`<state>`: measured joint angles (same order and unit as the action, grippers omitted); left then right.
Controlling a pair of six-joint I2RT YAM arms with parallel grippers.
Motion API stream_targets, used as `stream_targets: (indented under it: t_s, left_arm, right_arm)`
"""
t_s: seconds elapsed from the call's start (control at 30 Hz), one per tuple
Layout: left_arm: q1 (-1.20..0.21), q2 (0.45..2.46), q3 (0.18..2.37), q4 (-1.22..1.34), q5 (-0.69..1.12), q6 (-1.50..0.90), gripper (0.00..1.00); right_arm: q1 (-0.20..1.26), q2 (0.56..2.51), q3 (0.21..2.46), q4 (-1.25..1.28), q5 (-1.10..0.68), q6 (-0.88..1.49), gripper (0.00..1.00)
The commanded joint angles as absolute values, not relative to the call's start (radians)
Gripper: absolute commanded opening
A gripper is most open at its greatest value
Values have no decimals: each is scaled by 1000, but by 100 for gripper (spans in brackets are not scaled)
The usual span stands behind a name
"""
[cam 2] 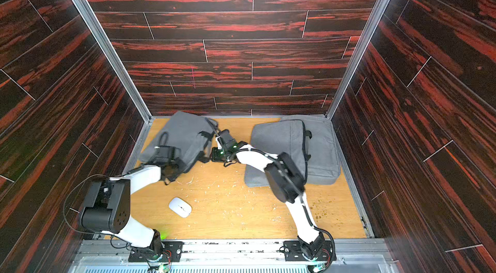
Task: Put the mouse into the laptop bag
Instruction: Move the zippered laptop bag to the center of the board.
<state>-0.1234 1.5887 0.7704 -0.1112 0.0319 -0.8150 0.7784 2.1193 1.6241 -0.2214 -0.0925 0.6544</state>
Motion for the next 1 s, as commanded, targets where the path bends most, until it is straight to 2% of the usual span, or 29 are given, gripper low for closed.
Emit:
stream_targets:
  t_s: [0.0,0.27,0.47,0.7,0.77,0.83,0.87,0.97]
  left_arm:
    - [-211,1600,748,-210,151,-701,0]
    - [-265,1571,737,-312,116,-586,0]
    - [-265,1473,728,-398,29,-571,0]
    - [-240,1405,814,-487,-57,-550,3]
    - [-225,1401,829,-505,-73,-564,12]
    - [-214,1397,834,-520,-106,-578,16]
    - [-208,1397,841,-547,-159,-605,23]
    - [-151,1381,832,-566,-202,-638,60]
  right_arm:
    - [773,1984,1548,-201,-16,640,40]
    - [774,1869,1428,-210,73,585,40]
    - [773,1858,1438,-251,99,513,41]
    - [771,1891,1500,-299,116,422,41]
    - [764,1913,1523,-320,137,404,41]
    - [746,1939,1548,-340,140,401,42]
    - [733,1954,1564,-351,131,405,42]
    - [702,1984,1598,-368,101,416,41]
